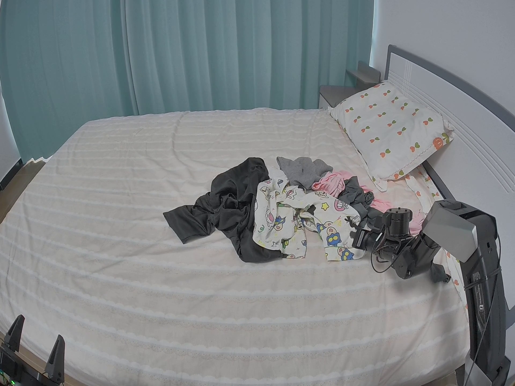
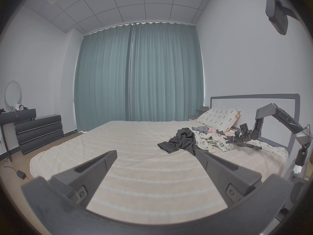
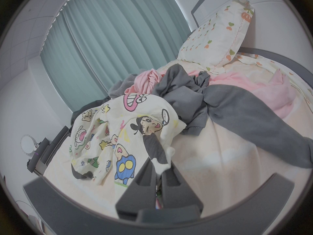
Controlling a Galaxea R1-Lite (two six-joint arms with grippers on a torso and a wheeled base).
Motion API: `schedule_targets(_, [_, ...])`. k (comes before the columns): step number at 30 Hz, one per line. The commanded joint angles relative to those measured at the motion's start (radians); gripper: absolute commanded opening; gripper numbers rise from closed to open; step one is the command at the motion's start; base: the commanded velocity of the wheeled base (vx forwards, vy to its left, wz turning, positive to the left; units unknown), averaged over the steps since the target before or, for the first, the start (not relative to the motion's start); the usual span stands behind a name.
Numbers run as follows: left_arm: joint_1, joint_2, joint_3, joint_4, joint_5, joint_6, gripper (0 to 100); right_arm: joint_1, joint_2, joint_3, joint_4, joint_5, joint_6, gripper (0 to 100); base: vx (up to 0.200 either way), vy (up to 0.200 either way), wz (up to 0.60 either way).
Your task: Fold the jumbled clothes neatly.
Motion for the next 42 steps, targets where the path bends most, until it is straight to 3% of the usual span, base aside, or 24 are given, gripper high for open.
schedule_targets(1, [0.000,-0.016,0.018,0.000,0.000,0.002,100,0.009,-0.093,0.189,-0.117,0.078,0.007,0,0.000,0.000,0.00])
schedule_targets(4, [0.000,-0.016,0.018,0.001,0.000,0.003,100,0.012,-0.154,0.328,-0.178,0.179,0.020,0,0.000,0.000,0.00])
schedule_targets(15, [0.000,-0.016,0.018,0.001,0.000,0.005,100,0.017,-0.268,0.607,-0.382,0.322,0.092,0,0.000,0.000,0.00])
schedule_targets(23, [0.000,-0.016,0.018,0.000,-0.003,0.008,100,0.076,-0.369,0.770,-0.538,0.417,0.215,0,0.000,0.000,0.00])
schedule_targets(30, [0.000,-0.016,0.018,0.000,-0.007,0.006,100,0.133,-0.521,0.822,-0.532,0.461,0.314,0,0.000,0.000,0.00])
schedule_targets(38, [0.000,-0.016,0.008,-0.005,-0.041,-0.003,100,0.205,-0.666,0.841,-0.531,0.463,0.414,0,0.000,0.000,0.00])
schedule_targets(39, [-0.001,-0.012,-0.015,-0.012,-0.041,-0.017,100,0.210,-0.671,0.842,-0.531,0.463,0.415,0,0.000,0.000,0.00])
schedule_targets(41, [-0.014,0.113,-0.245,-0.066,-0.040,-0.181,100,0.225,-0.683,0.844,-0.531,0.463,0.419,0,0.000,0.000,0.00])
schedule_targets(42, [-0.014,0.123,-0.260,-0.069,-0.040,-0.196,100,0.227,-0.685,0.845,-0.531,0.463,0.419,0,0.000,0.000,0.00])
